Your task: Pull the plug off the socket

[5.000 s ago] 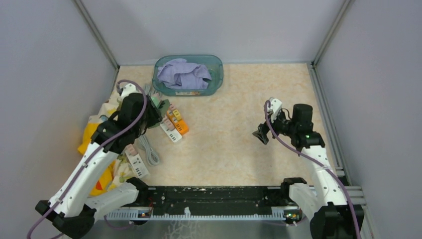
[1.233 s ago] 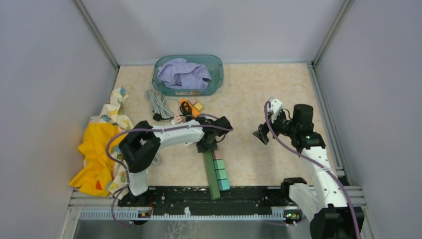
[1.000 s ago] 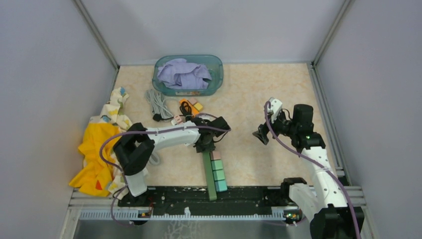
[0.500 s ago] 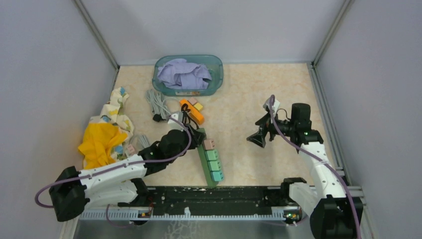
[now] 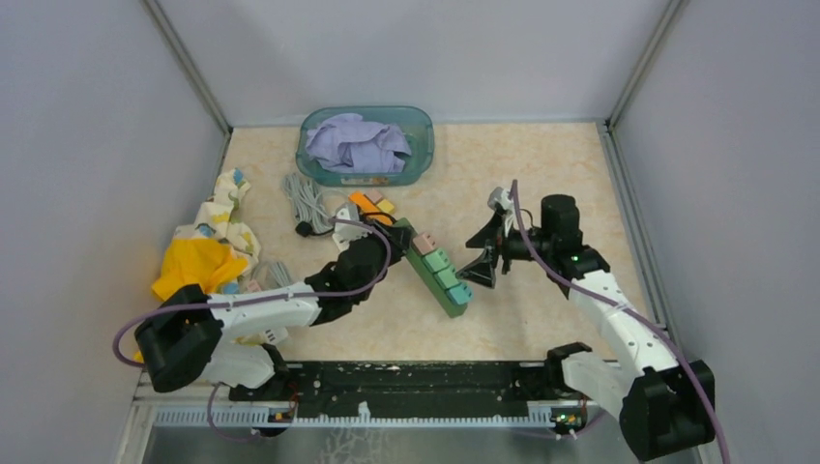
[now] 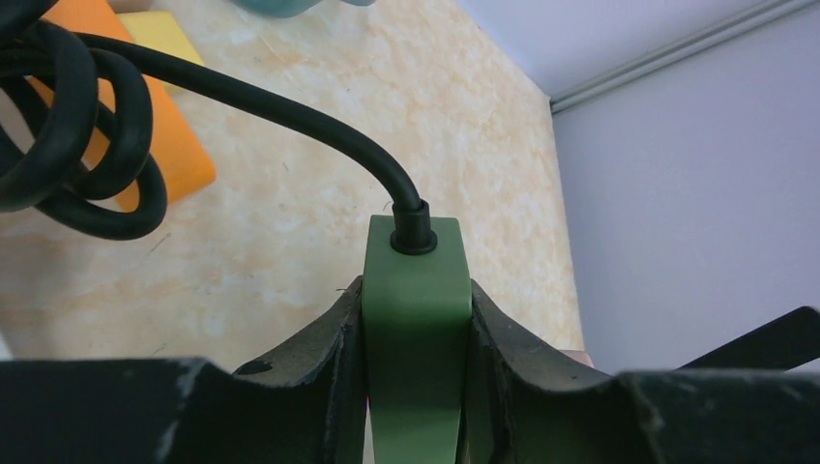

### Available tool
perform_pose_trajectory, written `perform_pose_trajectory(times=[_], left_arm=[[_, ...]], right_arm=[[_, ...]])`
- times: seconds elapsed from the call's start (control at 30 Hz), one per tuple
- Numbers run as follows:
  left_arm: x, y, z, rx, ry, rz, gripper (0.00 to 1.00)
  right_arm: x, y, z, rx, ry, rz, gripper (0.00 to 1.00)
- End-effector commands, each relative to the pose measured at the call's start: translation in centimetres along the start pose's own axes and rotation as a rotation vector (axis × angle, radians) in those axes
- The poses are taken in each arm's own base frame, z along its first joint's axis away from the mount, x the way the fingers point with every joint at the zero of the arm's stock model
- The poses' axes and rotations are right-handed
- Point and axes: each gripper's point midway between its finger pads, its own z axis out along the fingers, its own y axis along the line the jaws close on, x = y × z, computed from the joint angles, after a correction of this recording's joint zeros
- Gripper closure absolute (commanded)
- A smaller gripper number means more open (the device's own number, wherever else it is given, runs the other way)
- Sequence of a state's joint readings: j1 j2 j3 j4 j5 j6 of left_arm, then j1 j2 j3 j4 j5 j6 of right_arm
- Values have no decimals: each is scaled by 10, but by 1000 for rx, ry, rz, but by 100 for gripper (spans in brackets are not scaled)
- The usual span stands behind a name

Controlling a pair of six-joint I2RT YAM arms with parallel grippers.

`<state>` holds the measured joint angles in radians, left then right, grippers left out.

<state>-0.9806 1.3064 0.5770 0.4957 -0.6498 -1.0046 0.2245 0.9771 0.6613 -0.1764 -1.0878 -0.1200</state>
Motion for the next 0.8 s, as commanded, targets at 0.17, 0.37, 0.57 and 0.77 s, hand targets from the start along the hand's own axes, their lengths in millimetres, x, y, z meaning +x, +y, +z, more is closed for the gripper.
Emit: perform_pose_trajectory(times=[0.17, 0.37, 0.57, 0.77], left_arm=[[-36, -83, 11, 193, -121, -295, 100], [-35, -90, 6, 246, -105, -351, 100], [-38, -90, -4, 279, -91, -394, 100], [-36, -89, -10, 303, -73, -375, 80]], right_arm=[[36, -27, 36, 156, 153, -55, 1], [61, -41, 49, 234, 254, -61, 2], [64, -34, 54, 191, 269, -102, 24], [55, -28, 51, 170, 262, -153, 83]])
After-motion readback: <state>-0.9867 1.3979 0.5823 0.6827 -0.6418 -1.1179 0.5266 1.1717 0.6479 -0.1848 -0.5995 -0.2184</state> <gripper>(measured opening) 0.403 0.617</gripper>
